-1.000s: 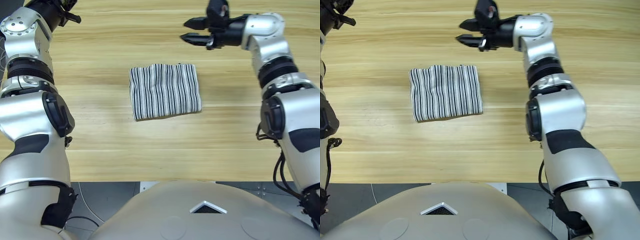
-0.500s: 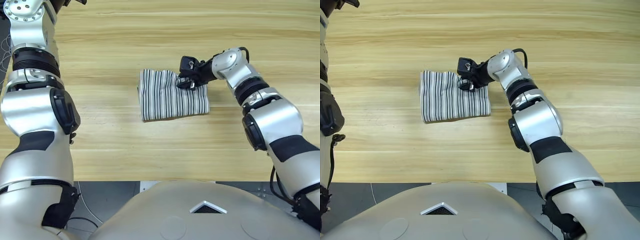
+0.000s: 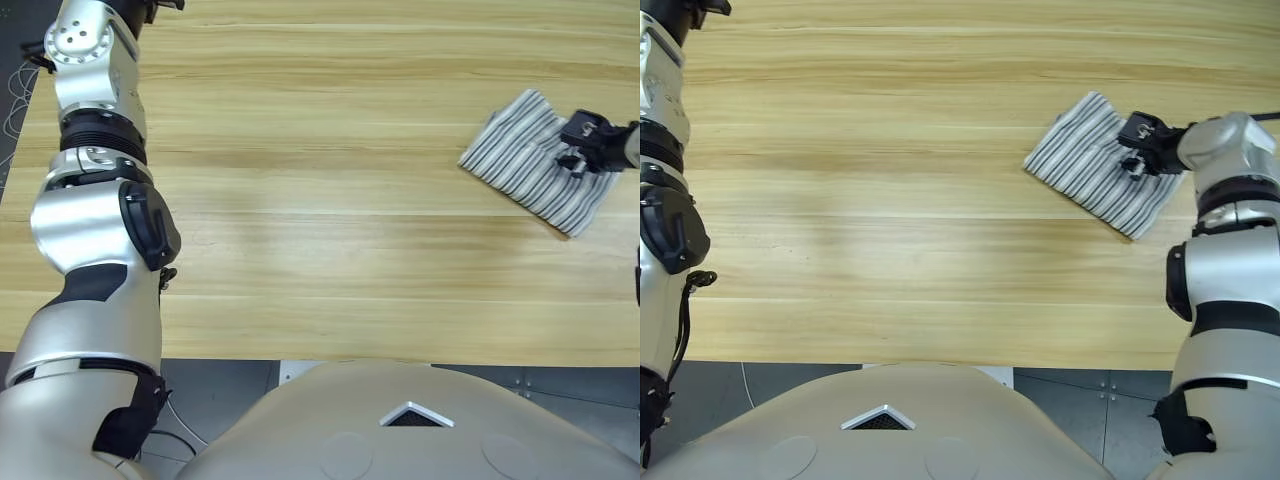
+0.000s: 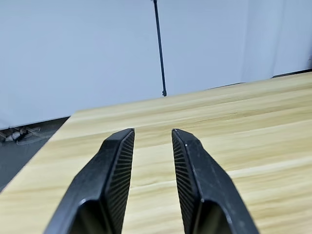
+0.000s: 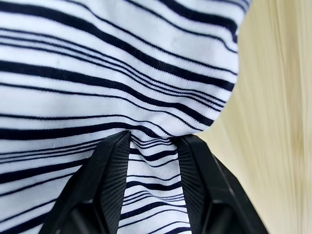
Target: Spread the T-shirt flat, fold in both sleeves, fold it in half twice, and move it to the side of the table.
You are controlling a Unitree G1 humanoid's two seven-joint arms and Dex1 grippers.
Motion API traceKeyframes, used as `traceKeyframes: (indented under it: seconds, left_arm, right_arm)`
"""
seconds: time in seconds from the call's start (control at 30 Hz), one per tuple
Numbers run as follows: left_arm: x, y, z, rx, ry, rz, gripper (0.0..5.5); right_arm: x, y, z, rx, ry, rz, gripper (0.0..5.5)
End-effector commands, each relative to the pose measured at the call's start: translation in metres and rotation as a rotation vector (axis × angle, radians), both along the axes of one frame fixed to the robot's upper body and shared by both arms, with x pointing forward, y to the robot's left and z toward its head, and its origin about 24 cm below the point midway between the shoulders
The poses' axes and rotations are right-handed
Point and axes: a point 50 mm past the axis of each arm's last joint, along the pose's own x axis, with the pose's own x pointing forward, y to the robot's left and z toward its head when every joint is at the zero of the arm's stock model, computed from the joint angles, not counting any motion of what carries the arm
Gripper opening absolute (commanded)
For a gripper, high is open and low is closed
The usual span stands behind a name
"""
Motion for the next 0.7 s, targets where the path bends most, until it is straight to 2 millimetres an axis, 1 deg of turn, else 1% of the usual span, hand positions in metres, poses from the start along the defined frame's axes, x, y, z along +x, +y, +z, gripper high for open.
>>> traceKeyframes:
  seconds: [0.03,0.07,0.1,0.13,0.17,0.23,0.3,0.37,0.4,0.47,0.5,0.53,0.57,0.6,0.63,0.67,0.7]
  left_arm:
    - [0.001,-0.006,-0.012,-0.124,0.004,0.096,1.43]
    - [0.0,-0.007,-0.016,-0.153,0.002,0.115,1.43]
    - [-0.001,-0.009,-0.02,-0.179,-0.003,0.136,1.43]
    - [-0.002,-0.009,-0.023,-0.19,-0.005,0.156,1.43]
    - [-0.003,-0.008,-0.024,-0.2,-0.018,0.174,1.43]
    - [-0.005,-0.006,-0.026,-0.203,-0.039,0.199,1.43]
    - [-0.006,-0.007,-0.029,-0.165,-0.046,0.21,1.43]
    - [-0.008,-0.007,-0.033,-0.132,-0.047,0.225,1.43]
    - [-0.01,-0.006,-0.035,-0.143,-0.052,0.229,1.43]
    - [-0.013,-0.004,-0.042,-0.195,-0.044,0.262,1.43]
    - [-0.014,-0.007,-0.045,-0.142,-0.04,0.267,1.43]
    - [-0.014,-0.011,-0.046,-0.068,-0.044,0.262,1.43]
    - [-0.013,-0.015,-0.045,-0.057,-0.056,0.252,1.43]
    - [-0.013,-0.016,-0.044,-0.061,-0.068,0.252,1.43]
    - [-0.013,-0.016,-0.042,-0.053,-0.083,0.256,1.43]
    - [-0.013,-0.016,-0.041,-0.032,-0.094,0.263,1.43]
    - [-0.014,-0.015,-0.041,-0.01,-0.103,0.27,1.43]
  right_arm:
    - [-0.012,-0.009,-0.016,0.087,-0.17,-0.185,1.71]
    - [0.001,0.0,-0.009,0.179,-0.293,-0.217,1.71]
    - [0.015,0.015,0.0,0.308,-0.412,-0.237,1.71]
    - [0.025,0.026,0.006,0.39,-0.496,-0.251,1.71]
    - [0.035,0.036,0.013,0.423,-0.569,-0.248,1.71]
    - [0.049,0.049,0.027,0.414,-0.684,-0.233,1.71]
    - [0.06,0.059,0.042,0.386,-0.79,-0.215,1.71]
    - [0.071,0.076,0.056,0.383,-0.879,-0.172,1.71]
    - [0.077,0.091,0.059,0.412,-0.913,-0.16,1.71]
    - [0.086,0.126,0.057,0.509,-0.942,-0.148,1.71]
    - [0.089,0.147,0.053,0.604,-0.933,-0.183,1.71]
    - [0.091,0.164,0.049,0.687,-0.922,-0.22,1.71]
    - [0.091,0.173,0.046,0.689,-0.95,-0.256,1.71]
    - [0.089,0.179,0.04,0.616,-0.972,-0.243,1.71]
    - [0.084,0.186,0.029,0.614,-0.92,-0.189,1.71]
    - [0.08,0.188,0.019,0.62,-0.875,-0.176,1.71]
    - [0.079,0.188,0.015,0.659,-0.844,-0.189,1.71]
